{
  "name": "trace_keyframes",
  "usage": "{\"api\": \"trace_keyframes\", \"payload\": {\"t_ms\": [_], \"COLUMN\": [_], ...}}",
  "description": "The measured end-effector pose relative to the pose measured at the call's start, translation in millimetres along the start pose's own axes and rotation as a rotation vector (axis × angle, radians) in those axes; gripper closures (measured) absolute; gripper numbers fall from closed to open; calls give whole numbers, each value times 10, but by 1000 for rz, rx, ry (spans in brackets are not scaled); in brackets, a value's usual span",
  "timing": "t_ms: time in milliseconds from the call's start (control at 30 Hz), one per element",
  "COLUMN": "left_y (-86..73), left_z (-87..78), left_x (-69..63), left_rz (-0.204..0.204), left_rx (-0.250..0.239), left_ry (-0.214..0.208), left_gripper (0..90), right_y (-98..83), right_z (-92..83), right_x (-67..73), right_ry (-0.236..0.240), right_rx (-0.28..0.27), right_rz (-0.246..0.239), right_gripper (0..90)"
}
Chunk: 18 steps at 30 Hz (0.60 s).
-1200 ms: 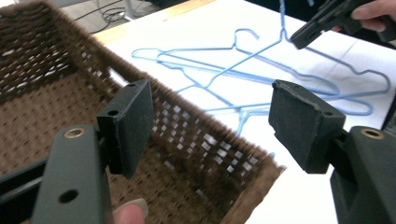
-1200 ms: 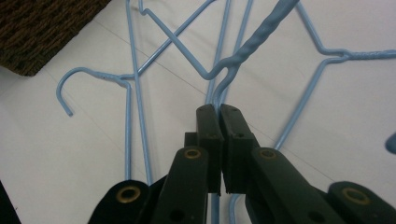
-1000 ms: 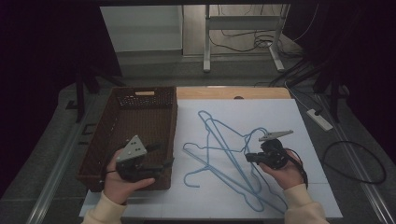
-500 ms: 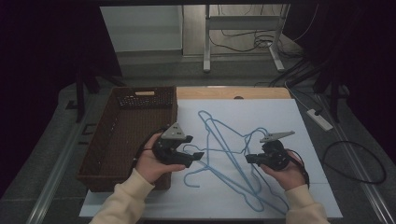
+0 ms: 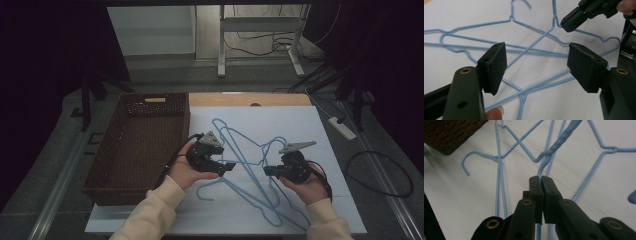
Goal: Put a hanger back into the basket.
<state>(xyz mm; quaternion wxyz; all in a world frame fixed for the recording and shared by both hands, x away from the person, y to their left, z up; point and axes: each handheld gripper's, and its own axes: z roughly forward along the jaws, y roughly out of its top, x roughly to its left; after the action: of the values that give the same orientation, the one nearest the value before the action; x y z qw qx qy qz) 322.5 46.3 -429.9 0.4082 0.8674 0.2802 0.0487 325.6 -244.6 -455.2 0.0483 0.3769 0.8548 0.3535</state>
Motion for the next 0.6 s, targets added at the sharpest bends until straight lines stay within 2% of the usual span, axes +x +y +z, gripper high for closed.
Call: {"api": "trace_keyframes", "payload": {"t_ms": [233, 267, 300, 467, 600], "left_y": [45, 59, 59, 79, 66], "left_z": [212, 291, 291, 469, 581], "left_x": [-22, -31, -31, -50, -79], "left_rz": [33, 52, 52, 109, 168], "left_rx": [31, 41, 41, 70, 98], "left_ry": [13, 15, 15, 28, 44], "left_gripper": [347, 359, 366, 388, 395], "right_y": [-14, -18, -18, -24, -30], "right_z": [-17, -23, -23, -39, -61], "right_x": [1, 2, 2, 6, 9], "right_ry": [6, 8, 8, 18, 29], "right_rx": [-2, -5, -5, -7, -9], "right_rz": [-5, -6, -6, -12, -19], "right_gripper": [883, 883, 883, 883, 883]}}
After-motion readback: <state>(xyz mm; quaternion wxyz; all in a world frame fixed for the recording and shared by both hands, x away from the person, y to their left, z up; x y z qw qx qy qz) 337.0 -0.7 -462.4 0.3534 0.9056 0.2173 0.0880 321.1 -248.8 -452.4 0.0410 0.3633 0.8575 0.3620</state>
